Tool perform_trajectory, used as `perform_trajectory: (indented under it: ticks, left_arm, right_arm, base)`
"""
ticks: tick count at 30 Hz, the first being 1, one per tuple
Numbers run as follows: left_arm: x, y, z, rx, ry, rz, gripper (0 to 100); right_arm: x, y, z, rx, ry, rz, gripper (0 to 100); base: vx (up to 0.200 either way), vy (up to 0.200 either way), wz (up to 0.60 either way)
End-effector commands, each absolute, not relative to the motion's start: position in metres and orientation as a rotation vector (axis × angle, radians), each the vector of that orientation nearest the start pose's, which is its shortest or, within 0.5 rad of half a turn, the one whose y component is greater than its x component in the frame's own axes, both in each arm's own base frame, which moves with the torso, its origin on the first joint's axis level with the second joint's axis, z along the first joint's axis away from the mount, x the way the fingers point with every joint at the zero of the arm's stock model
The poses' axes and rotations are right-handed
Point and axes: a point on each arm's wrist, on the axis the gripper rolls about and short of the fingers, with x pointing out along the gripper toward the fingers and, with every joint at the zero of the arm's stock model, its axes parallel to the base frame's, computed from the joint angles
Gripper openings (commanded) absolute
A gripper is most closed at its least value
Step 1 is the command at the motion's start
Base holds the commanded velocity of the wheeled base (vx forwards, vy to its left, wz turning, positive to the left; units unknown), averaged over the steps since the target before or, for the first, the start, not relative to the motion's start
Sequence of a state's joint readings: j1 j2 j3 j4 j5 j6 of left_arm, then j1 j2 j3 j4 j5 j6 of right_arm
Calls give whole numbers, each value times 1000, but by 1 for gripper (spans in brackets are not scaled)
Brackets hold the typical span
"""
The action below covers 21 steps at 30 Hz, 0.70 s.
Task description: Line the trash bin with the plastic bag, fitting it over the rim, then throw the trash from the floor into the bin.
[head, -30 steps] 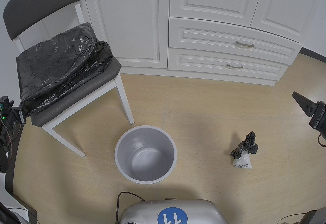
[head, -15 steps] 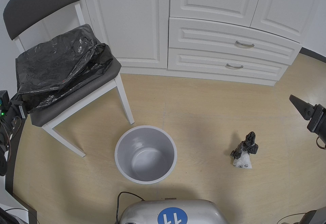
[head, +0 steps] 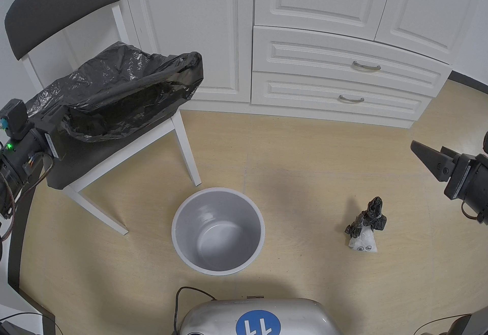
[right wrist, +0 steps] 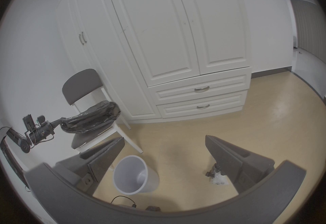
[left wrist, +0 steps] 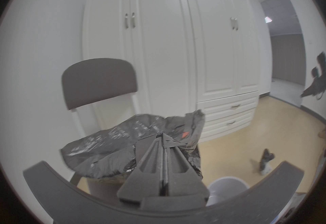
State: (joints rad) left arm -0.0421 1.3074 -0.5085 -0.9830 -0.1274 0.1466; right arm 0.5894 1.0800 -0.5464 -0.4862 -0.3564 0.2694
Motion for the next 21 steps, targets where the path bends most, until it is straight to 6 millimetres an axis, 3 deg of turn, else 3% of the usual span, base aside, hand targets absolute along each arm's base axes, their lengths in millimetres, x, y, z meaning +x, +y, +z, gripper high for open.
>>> perform_trajectory:
  ticks: [1,6,21]
  left_arm:
    - [151,-42,289,116,-349,-355,0]
    - [130,-51,307,99,-354,-454,0]
    - [125,-68,322,42,-381,-540,0]
  right_arm:
    - [147,104,227,249,134,344,100]
    - [152,111,217,254,139,386,100]
    - [140,115,193,212,176,442,100]
  base:
    - [0,0,0]
    - [0,0,0]
    - [0,0,0]
